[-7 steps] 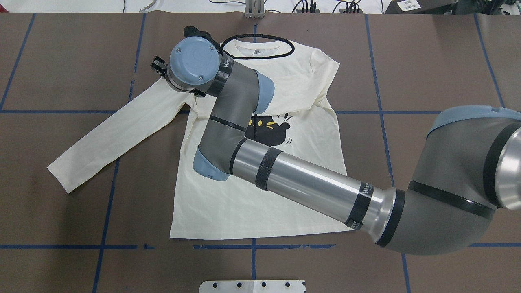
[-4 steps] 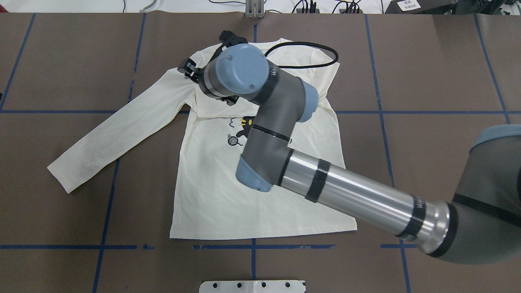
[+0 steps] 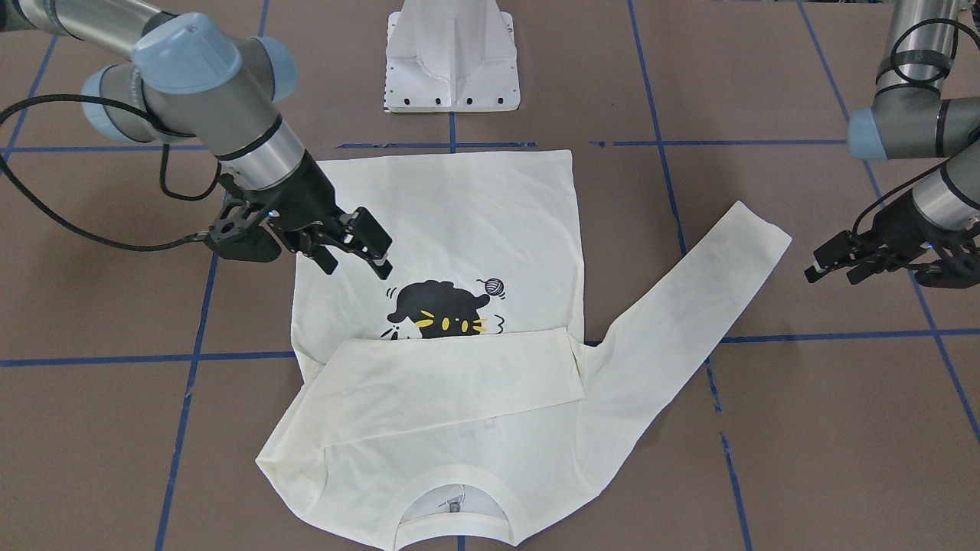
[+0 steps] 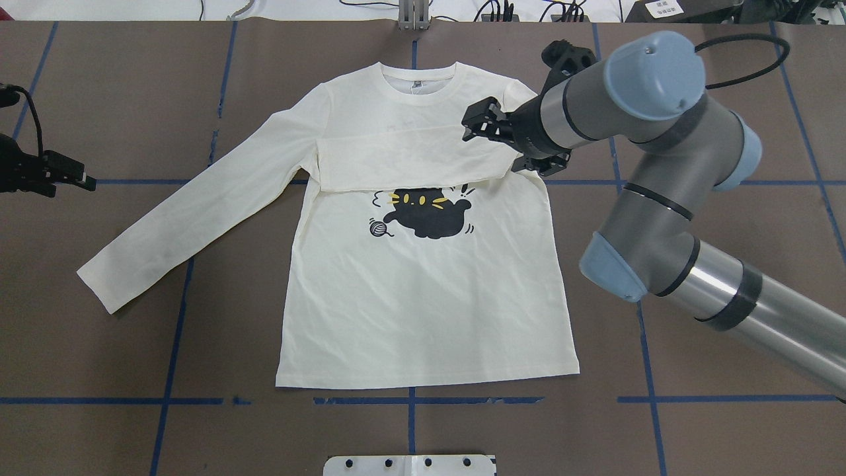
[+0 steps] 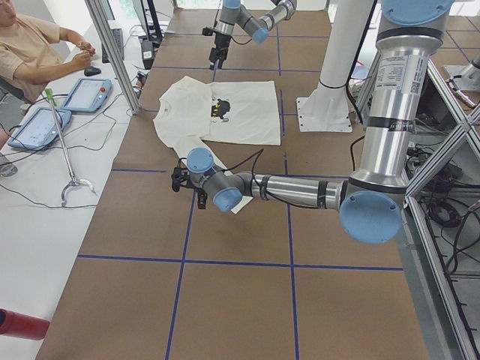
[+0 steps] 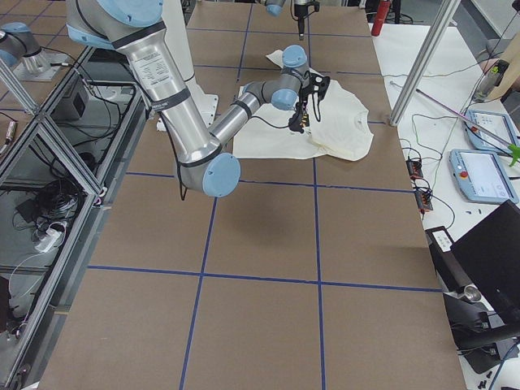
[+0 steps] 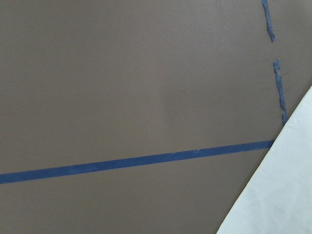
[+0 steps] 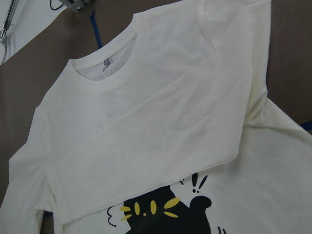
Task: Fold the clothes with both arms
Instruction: 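Release the sleeve and raise the right gripper while the left gripper grasps the other sleeve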
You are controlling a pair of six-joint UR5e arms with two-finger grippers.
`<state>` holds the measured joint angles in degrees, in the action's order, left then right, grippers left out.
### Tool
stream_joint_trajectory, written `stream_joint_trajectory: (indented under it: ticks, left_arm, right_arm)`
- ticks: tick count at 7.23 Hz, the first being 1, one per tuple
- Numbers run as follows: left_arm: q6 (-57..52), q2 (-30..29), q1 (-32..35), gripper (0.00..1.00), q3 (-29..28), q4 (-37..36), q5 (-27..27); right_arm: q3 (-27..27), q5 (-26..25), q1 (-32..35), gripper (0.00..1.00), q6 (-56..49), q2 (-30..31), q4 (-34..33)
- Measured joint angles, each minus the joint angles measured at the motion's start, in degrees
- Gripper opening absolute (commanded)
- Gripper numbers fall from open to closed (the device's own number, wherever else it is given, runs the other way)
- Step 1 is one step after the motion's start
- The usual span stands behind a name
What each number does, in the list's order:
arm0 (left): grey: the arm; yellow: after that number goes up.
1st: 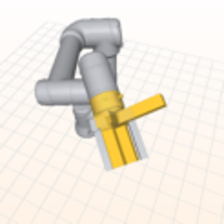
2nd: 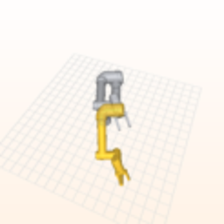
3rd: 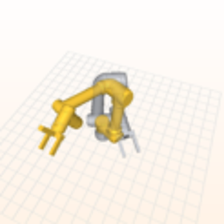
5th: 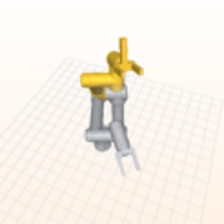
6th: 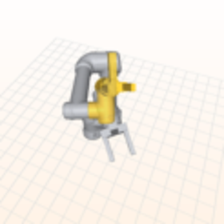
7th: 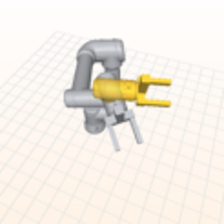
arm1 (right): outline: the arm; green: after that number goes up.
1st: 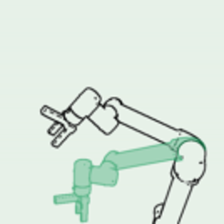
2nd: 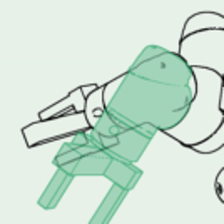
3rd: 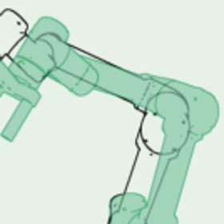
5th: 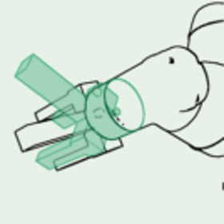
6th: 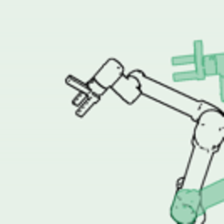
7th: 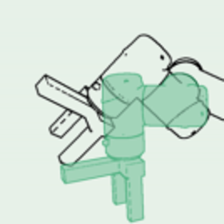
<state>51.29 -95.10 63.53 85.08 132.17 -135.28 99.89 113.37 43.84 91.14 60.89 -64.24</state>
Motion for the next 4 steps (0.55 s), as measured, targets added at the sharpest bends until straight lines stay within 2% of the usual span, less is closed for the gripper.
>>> stream_joint_trajectory:
  ticks: [1,4]
  left_arm:
    - [2.0,1.2,-2.3,0.83,0.7,0.4,0.2]
    - [3.3,3.9,-6.8,0.79,1.4,0.7,0.2]
  right_arm:
    - [1.4,0.6,0.7,0.99,-0.8,2.3,-0.1]
    - [2.0,0.7,0.7,0.99,-1.2,4.0,-0.2]
